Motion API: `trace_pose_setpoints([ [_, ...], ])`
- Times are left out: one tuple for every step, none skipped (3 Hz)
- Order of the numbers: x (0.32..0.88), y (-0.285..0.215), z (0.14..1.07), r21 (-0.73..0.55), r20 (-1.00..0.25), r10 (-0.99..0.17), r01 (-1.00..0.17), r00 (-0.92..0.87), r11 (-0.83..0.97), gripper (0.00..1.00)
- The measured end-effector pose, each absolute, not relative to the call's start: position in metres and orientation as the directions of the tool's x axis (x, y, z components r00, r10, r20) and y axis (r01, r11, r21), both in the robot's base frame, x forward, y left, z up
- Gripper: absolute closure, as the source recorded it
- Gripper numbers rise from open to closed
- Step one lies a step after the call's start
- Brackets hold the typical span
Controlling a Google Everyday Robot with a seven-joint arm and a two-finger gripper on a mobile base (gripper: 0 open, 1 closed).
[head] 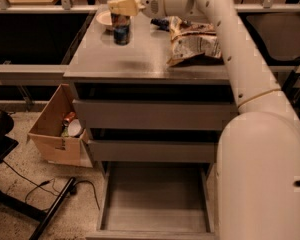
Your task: Pick redbull can from bottom drawer and place on counter
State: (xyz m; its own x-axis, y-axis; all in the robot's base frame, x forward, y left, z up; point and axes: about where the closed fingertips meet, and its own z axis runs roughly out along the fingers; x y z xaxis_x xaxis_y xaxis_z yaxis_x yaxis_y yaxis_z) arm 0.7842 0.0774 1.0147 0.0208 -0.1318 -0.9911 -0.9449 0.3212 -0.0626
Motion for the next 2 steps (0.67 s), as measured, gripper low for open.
trace_pose_setpoints([
  [0.807,0.087,0.981,-0.007,-0.99,-0.133,-0.935,-0.043,0.355,1.0],
  [0.821,0.093,0.96,-0.026,-0.986,-0.164,-0.918,-0.042,0.396,1.0],
])
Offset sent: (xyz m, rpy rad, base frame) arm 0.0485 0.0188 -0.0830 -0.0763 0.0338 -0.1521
